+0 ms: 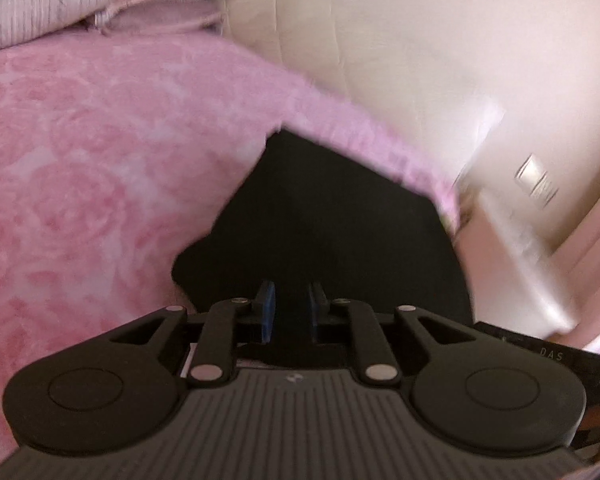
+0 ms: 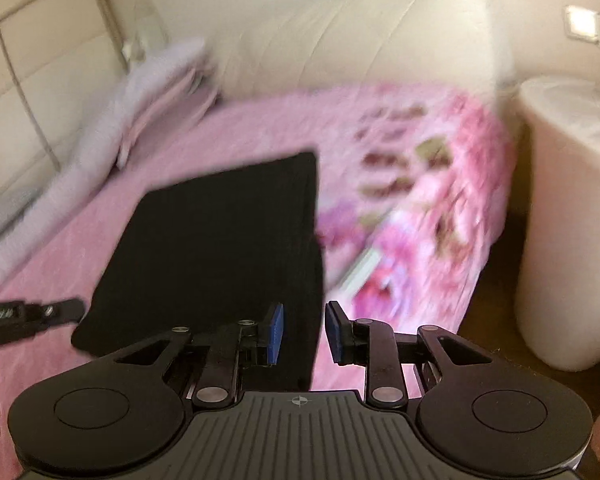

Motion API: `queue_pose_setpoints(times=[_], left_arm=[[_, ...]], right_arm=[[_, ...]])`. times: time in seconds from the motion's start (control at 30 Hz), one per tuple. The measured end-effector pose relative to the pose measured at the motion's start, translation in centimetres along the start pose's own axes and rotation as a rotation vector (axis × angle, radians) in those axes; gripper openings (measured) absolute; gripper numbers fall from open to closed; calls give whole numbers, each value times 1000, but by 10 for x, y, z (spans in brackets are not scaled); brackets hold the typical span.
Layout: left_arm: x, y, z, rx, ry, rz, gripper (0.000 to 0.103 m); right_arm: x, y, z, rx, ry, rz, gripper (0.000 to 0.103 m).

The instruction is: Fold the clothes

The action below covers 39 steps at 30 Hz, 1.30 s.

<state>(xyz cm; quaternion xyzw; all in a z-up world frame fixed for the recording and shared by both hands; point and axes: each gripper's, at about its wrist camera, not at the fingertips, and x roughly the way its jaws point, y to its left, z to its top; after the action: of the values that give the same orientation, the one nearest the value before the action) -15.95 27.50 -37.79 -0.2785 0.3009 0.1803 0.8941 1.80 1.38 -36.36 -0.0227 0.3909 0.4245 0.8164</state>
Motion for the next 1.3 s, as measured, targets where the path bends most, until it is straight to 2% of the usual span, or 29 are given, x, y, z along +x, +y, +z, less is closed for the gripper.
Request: queue_pose_setpoints(times=[0.07,0.1,0.17,0.27,0.37,0.5,0.63,0.77,0.93,1.3], left_arm=[[6,-7,0,5,48,65,12],[1,-12,-1,7,41,78,12],[-12,-21,1,18,15,78,14],[-27,-29,0,26,14,79,15],[-37,-36,-5,26,36,83,18],[-50,-47,-14,21,71,105,22],[-63,-58,-22,48,79,156,27],[-79,-67,-35,79,73,200,28],[-112,-81,-61,128,73,222,28],[-184,-135,-84,243,-42,197,33]], right_arm=[[11,-1,-3,30,44,-49,28],[7,-4,-1,71,43,-46,28],[-4,-4,5,105,30,-58,28],[-25,1,9,80,-24,-59,28],[-30,6,7,97,7,-50,28],[-40,16,-3,103,45,-56,28],[-55,26,-13,73,44,-74,28],[-71,33,-29,60,41,-84,28],[-99,46,-52,53,51,-88,28],[-182,68,-57,4,-101,-84,28]])
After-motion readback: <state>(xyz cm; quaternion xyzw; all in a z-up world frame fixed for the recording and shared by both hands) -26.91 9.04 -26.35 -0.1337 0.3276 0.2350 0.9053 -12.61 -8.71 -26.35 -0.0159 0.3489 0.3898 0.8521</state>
